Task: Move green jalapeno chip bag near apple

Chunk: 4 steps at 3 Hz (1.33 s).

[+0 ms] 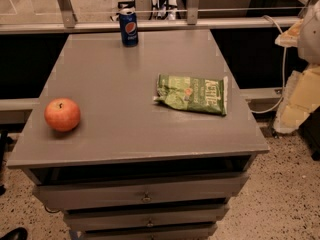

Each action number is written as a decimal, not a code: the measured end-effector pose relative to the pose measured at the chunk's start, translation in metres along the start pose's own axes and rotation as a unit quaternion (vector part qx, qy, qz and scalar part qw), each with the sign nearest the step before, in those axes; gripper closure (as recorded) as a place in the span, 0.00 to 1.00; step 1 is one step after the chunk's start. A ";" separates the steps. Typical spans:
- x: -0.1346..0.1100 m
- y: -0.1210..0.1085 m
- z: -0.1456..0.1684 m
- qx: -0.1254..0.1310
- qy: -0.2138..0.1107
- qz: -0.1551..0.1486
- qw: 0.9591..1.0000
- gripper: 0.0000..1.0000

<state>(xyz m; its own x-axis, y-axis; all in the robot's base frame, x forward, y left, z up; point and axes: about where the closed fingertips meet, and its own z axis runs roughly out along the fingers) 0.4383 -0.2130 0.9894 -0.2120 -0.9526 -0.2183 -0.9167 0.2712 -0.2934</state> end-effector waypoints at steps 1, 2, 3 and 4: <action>0.000 -0.003 0.004 0.006 -0.005 0.001 1.000 0.00; -0.003 -0.024 0.038 0.004 -0.034 0.020 0.999 0.00; -0.015 -0.051 0.095 -0.001 -0.076 0.030 0.997 0.00; -0.025 -0.070 0.147 0.000 -0.113 0.033 0.993 0.00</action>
Offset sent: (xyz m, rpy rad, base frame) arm 0.1048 0.0040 -0.0754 0.1974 -0.0432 -0.0442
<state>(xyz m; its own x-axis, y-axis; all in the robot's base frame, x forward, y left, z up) 0.5573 -0.1874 0.8786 -0.1905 -0.8777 -0.4397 -0.9037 0.3317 -0.2707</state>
